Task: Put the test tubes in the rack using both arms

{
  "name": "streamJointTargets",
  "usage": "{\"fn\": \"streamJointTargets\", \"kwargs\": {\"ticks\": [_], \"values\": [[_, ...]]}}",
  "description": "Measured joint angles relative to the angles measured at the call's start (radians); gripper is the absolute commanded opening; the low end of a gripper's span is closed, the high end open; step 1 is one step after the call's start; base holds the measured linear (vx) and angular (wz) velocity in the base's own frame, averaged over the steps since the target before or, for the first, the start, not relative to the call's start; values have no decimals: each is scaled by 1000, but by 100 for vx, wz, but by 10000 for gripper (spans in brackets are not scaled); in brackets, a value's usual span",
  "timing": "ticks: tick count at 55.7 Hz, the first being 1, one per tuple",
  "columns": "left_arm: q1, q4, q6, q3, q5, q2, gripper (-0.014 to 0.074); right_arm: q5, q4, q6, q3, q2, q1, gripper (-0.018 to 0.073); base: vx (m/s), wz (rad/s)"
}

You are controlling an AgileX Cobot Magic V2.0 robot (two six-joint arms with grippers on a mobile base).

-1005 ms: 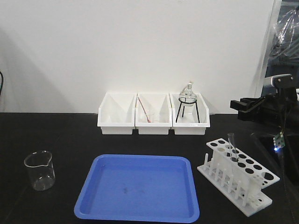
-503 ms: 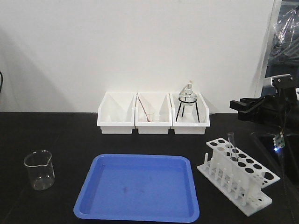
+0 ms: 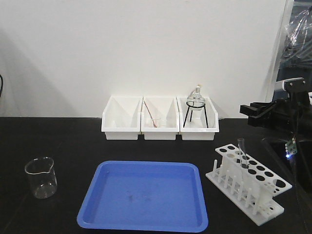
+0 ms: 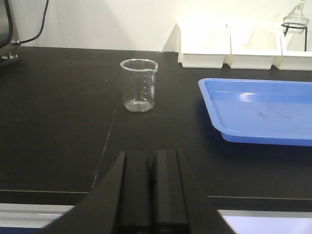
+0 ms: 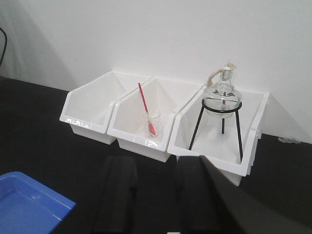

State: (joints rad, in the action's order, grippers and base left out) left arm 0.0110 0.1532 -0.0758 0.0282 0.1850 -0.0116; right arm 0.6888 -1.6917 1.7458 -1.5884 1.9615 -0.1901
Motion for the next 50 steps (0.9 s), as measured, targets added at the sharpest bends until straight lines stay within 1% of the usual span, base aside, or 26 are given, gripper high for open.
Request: {"fn": "streamJointTargets", "kwargs": {"ticks": [9, 16, 18, 24, 30, 33, 37, 38, 39, 40, 41, 42, 43, 45, 47, 50], "values": [[0, 0, 0, 0, 0, 0, -7, -8, 0, 0, 0, 0, 0, 277, 0, 0], [0, -1, 0, 0, 0, 0, -7, -22, 2, -8, 0, -1, 0, 245, 0, 0], [0, -1, 0, 0, 0, 0, -7, -24, 16, -16, 0, -7, 0, 231, 0, 0], [0, -1, 0, 0, 0, 0, -7, -27, 114, -38, 0, -42, 0, 182, 0, 0], [0, -1, 0, 0, 0, 0, -7, -40, 216, -122, 0, -96, 0, 132, 0, 0], [0, -1, 0, 0, 0, 0, -7, -50, 265, -186, 0, -116, 0, 106, 0, 0], [0, -1, 0, 0, 0, 0, -7, -69, 415, -336, 0, -157, 0, 64, 0, 0], [0, -1, 0, 0, 0, 0, -7, -72, 430, -370, 0, -164, 0, 57, 0, 0], [0, -1, 0, 0, 0, 0, -7, -72, 494, -423, 0, -174, 0, 46, 0, 0], [0, -1, 0, 0, 0, 0, -7, -72, 527, -461, 0, -182, 0, 37, 0, 0], [0, -1, 0, 0, 0, 0, -7, -70, 577, -520, 0, -193, 1, 25, 0, 0], [0, -1, 0, 0, 0, 0, -7, -68, 594, -562, 0, -197, 1, 16, 0, 0], [0, -1, 0, 0, 0, 0, -7, -63, 662, -624, 0, -214, 5, 4, 0, 0], [0, -1, 0, 0, 0, 0, -7, -54, 745, -728, 0, -236, 7, -13, 0, 0], [0, -2, 0, 0, 0, 0, -7, -48, 810, -828, 0, -256, 9, -17, 0, 0], [0, -2, 0, 0, 0, 0, -7, -36, 936, -957, 2, -302, 17, -16, 0, 0]]}}
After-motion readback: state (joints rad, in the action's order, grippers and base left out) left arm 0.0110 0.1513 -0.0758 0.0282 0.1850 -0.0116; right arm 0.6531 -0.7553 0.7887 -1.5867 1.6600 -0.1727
